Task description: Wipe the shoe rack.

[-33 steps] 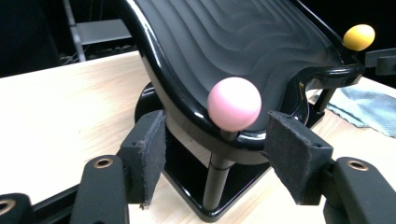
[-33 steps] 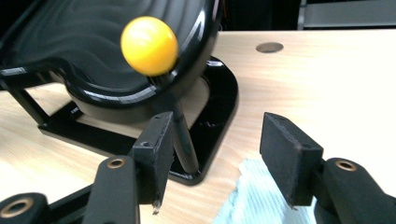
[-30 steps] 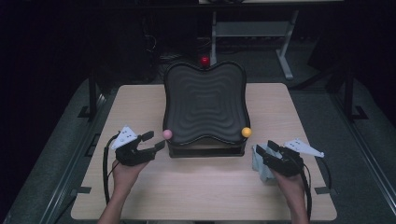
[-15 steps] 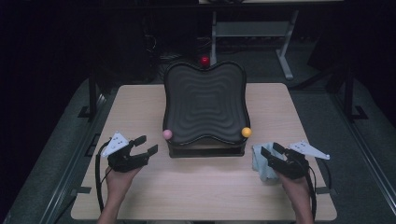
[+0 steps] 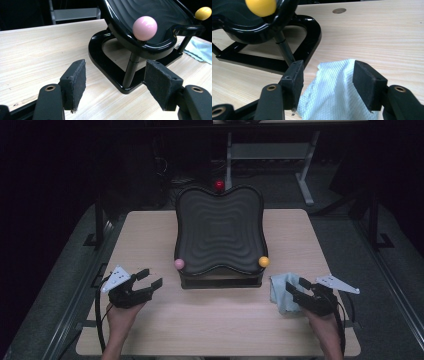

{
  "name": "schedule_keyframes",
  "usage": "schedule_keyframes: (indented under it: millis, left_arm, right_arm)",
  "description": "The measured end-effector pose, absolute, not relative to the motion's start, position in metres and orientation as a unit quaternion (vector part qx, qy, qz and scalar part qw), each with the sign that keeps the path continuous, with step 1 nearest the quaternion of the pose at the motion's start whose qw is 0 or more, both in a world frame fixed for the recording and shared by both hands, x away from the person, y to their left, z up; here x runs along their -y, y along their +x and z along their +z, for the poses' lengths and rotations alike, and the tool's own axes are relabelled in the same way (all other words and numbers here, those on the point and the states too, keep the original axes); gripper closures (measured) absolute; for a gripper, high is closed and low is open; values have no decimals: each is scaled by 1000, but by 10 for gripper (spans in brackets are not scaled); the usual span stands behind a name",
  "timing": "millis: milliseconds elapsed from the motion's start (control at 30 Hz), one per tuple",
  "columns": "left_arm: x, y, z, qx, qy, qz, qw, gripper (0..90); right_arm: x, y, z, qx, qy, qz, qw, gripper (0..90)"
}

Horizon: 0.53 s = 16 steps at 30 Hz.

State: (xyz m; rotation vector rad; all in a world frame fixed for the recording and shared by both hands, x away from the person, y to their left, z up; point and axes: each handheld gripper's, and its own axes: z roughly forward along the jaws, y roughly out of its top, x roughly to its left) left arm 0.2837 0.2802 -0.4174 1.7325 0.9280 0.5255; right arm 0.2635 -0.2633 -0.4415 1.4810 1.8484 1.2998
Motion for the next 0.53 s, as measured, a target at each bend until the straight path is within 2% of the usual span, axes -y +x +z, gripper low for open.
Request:
schedule_keyframes:
  millis: [533]
  left_arm:
    - [-282, 282, -430, -398, 733, 205, 512, 292]
  right_arm:
    - [276, 257, -445, -677, 533, 468, 195, 366]
